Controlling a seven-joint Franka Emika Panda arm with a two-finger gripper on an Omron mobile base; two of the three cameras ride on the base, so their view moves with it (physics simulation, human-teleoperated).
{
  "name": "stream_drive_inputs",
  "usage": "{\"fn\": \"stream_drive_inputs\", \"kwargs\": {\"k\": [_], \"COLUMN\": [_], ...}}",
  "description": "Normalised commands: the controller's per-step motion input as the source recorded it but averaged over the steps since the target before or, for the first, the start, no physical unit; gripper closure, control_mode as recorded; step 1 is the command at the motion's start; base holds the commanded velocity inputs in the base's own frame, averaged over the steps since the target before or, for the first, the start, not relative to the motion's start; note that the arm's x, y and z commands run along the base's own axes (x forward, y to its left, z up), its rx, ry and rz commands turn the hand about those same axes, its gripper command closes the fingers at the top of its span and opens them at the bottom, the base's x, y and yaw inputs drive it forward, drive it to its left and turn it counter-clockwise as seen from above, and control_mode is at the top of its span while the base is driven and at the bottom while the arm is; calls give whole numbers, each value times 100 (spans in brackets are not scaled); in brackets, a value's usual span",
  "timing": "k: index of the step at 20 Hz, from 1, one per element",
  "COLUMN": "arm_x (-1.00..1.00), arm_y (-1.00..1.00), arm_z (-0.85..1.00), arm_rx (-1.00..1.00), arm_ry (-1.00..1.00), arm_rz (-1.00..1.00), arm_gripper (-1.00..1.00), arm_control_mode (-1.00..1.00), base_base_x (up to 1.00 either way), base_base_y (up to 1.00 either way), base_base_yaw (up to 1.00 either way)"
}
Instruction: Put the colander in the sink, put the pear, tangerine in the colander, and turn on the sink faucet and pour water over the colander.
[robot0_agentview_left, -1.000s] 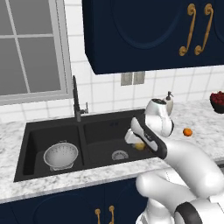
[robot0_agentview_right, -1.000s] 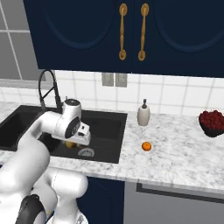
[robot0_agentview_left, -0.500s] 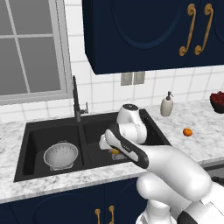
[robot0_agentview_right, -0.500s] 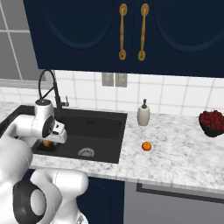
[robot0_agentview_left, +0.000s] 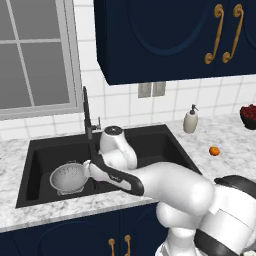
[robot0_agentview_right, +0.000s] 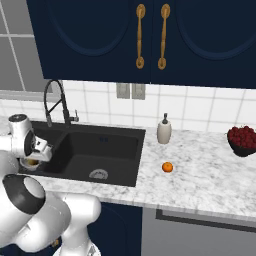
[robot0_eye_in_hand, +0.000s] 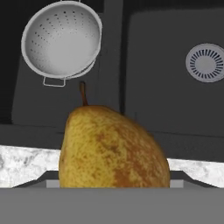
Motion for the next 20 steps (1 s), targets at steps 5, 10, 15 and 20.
{"fn": "stream_drive_inputs", "kwargs": {"k": [5, 10, 15, 20], "arm_x": [51, 41, 34, 26], "arm_y": [96, 65, 40, 23], "arm_z": [0, -5, -36, -35], "arm_rx": [-3, -6, -7, -6], "arm_ry": [7, 3, 0, 0], "arm_rz": [0, 0, 0, -1], "arm_gripper": [100, 100, 100, 100], "arm_control_mode": [-100, -100, -100, -100], "base_base_x": [0, 0, 0, 0], "base_base_y": [0, 0, 0, 0], "base_base_yaw": [0, 0, 0, 0]}}
